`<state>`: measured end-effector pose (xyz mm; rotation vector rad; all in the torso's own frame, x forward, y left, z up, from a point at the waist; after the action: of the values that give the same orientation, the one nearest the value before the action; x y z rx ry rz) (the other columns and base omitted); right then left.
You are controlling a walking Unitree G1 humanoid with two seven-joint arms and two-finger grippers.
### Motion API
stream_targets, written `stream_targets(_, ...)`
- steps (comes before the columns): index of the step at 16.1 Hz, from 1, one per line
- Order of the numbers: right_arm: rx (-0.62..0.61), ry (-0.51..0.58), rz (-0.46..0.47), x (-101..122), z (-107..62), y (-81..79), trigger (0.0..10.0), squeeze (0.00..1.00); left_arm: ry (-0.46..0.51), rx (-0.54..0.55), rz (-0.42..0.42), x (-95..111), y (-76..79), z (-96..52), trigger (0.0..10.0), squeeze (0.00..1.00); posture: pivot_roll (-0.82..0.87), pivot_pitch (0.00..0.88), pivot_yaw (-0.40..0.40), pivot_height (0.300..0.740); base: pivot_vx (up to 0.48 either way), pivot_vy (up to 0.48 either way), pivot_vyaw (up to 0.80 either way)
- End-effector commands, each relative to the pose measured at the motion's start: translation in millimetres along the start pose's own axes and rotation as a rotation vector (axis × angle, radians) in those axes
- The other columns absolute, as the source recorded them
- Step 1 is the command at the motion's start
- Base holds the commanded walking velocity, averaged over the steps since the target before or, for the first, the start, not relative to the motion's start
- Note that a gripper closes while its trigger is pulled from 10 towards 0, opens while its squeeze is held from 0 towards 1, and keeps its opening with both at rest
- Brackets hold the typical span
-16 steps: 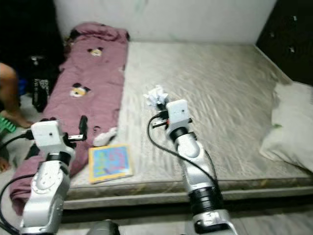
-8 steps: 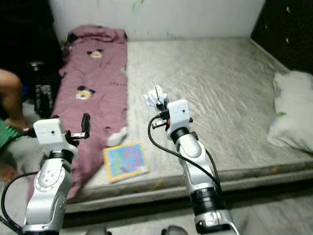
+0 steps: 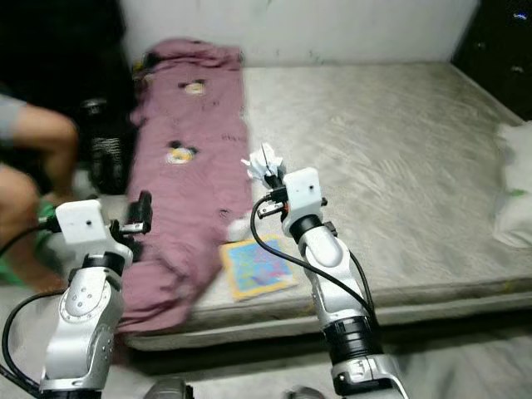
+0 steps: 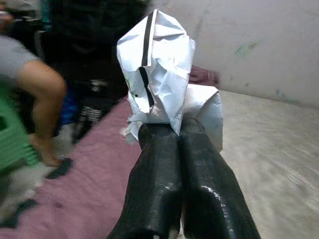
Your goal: Clean up the room
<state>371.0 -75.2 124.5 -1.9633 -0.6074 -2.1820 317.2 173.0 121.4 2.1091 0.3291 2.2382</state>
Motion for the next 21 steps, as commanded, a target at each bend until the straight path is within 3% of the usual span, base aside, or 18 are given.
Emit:
stream_targets(1,0.020,0.036,-0.007,11.5,4.9,-8.1,10.0,0.00,-0.004,0.031,0.018,-0.2,-11.1,-1.5,10.0,0.00,-0.02,0.000,-0.015,0.740,0.000,0.480,0.80)
stream_targets(6,0.011,0.036,0.012,11.4,5.4,-6.2,10.0,0.00,0.018,0.047,0.018,3.5,-12.6,-1.6,10.0,0.00,-0.02,0.000,-0.015,0.740,0.000,0.462,0.32)
stream_targets(15,0.010,0.038,0.000,11.9,5.3,-6.1,10.0,0.00,0.032,0.036,0.023,5.6,-10.5,-2.0,10.0,0.00,-0.02,0.001,-0.021,0.740,0.000,0.000,0.00)
stream_targets(17,0.017,0.052,-0.041,14.4,4.6,-7.9,10.0,0.00,0.034,0.029,0.006,5.5,-10.2,-2.8,10.0,0.00,-0.02,0.000,-0.022,0.740,0.000,0.000,0.00)
stream_targets(21,0.056,0.080,-0.119,16.8,1.6,-19.9,10.0,0.00,0.035,0.032,-0.002,5.7,-12.2,-4.2,10.0,0.00,-0.02,0.000,-0.020,0.740,0.000,0.000,0.80)
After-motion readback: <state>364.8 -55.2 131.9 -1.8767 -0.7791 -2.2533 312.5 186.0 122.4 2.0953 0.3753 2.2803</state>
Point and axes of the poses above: a point about 5 cm out from each wrist's last joint towards the gripper, its own z axis pointing out of the wrist towards the gripper, its own x axis along the axis of the wrist's last joint, y = z × x, the point moved 6 cm from there along z, pointing out of the wrist towards the gripper, and after that the axes turned 8 degrees about -z, right-handed, at the moved point
